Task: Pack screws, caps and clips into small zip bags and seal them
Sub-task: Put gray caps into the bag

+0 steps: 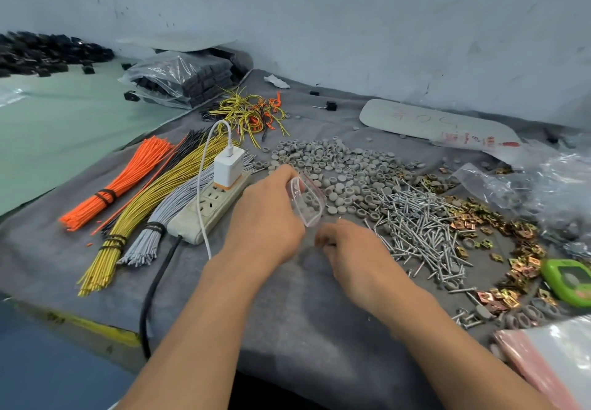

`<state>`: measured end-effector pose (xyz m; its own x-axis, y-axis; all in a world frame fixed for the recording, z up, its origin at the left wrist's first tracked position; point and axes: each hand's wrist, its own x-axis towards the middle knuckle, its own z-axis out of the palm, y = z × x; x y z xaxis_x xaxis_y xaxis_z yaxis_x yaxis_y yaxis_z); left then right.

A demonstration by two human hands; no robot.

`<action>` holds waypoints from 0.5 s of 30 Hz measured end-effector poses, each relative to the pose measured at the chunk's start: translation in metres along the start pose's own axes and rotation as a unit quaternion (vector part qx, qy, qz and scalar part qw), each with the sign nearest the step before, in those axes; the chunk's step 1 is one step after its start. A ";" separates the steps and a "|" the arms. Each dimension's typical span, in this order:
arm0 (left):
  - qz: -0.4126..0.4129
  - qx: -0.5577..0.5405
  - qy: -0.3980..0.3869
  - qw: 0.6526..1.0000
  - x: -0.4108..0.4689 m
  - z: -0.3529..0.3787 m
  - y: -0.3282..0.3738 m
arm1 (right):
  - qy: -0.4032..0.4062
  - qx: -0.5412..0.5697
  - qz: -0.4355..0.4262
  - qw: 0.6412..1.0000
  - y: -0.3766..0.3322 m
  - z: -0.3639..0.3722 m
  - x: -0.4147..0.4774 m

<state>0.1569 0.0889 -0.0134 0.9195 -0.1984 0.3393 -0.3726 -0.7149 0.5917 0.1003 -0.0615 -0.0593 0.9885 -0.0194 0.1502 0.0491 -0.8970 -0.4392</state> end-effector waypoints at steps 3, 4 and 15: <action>0.011 0.023 -0.037 0.999 -0.001 0.004 0.003 | 0.021 0.064 0.109 0.992 0.006 -0.013 0.002; 0.012 0.032 -0.048 0.998 -0.001 0.006 0.004 | 0.025 0.083 0.131 0.988 0.008 -0.018 0.003; 0.006 0.012 -0.091 0.996 -0.004 0.017 0.031 | 0.196 0.259 0.074 0.943 -0.006 -0.048 -0.002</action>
<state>0.1434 0.0565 -0.0086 0.9235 -0.3238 0.2058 -0.3820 -0.7267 0.5709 0.0916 -0.0769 -0.0144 0.8661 -0.3799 0.3249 0.0790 -0.5378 -0.8394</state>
